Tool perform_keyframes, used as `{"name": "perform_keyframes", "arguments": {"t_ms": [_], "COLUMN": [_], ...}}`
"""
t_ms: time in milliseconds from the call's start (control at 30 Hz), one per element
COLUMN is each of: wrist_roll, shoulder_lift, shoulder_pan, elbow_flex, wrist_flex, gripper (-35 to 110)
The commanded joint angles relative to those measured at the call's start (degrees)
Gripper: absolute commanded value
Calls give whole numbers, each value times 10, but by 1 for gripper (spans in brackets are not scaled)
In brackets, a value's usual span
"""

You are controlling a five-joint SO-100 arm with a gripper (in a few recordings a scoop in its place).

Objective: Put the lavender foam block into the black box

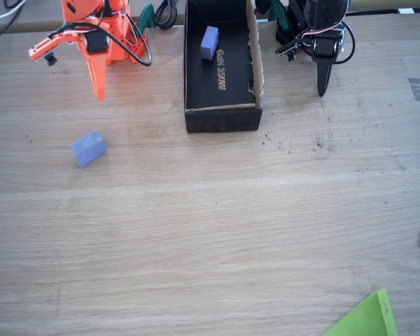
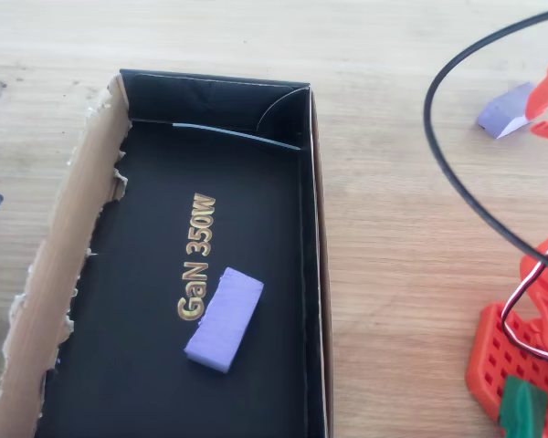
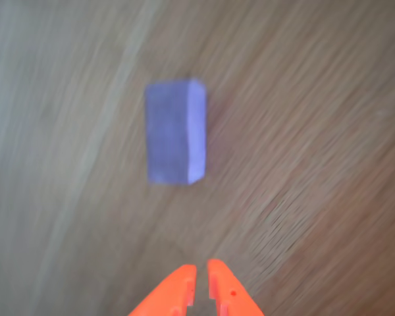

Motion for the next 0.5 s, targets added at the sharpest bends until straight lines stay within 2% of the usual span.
{"name": "perform_keyframes", "arguments": {"t_ms": [0,200,467], "wrist_roll": [-49,-91,-141], "shoulder_lift": [-133,-247,-272], "shoulder_pan": [23,33,77], "elbow_flex": [-66,-155,-175], "wrist_flex": [-41,-48,-36], "gripper": [0,0,0]}}
